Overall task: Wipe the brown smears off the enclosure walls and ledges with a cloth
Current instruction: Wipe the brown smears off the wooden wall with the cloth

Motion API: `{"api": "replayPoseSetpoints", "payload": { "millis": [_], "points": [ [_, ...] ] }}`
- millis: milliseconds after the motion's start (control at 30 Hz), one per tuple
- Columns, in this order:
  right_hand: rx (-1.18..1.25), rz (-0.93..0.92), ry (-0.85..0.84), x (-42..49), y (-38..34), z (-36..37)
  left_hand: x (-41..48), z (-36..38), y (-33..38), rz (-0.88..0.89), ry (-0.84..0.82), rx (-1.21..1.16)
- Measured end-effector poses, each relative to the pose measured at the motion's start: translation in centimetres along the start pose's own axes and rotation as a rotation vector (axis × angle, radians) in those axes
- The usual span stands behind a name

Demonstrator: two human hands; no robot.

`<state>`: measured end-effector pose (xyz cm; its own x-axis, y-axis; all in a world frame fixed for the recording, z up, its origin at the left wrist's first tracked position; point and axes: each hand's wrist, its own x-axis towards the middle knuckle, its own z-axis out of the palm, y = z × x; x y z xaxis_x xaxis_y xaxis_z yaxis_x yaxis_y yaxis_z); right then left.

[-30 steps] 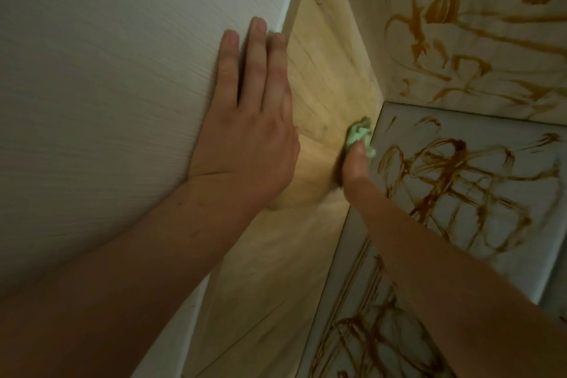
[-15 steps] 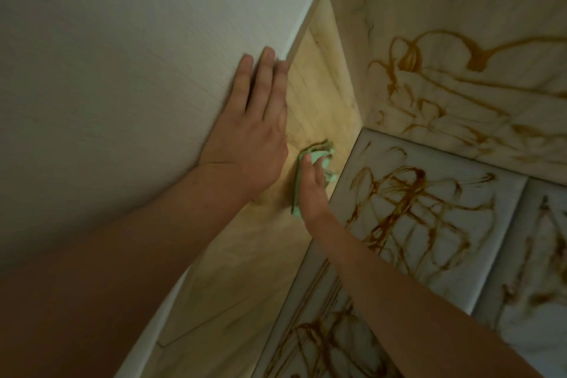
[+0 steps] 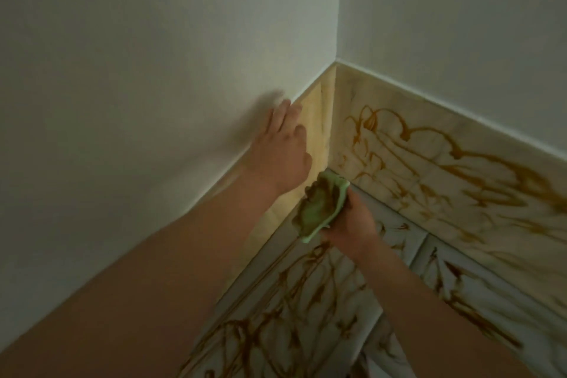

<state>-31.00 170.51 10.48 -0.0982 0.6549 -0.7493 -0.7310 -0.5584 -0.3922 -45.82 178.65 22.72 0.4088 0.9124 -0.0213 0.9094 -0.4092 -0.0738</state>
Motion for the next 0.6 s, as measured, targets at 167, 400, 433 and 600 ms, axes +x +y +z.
{"api": "replayPoseSetpoints", "payload": {
  "millis": [167,400,433,600],
  "points": [
    [-0.14,-0.073,0.086,-7.8,-2.5,-3.3,-7.5,1.2,4.4,-0.406,-0.28,-0.924],
    [-0.839,-0.284,0.032,-16.6,-3.3,-0.6,-10.7,1.0,11.2,-0.721,-0.491,-2.026],
    [-0.927,-0.294,-0.013,-17.7,-3.8,0.4,-10.6,0.7,11.7,-0.724,-0.461,-2.146],
    [-1.201,-0.368,-0.034,-19.3,-8.6,2.4,-9.0,-0.1,13.0,-0.771,-0.226,-2.6]
  ]
}}
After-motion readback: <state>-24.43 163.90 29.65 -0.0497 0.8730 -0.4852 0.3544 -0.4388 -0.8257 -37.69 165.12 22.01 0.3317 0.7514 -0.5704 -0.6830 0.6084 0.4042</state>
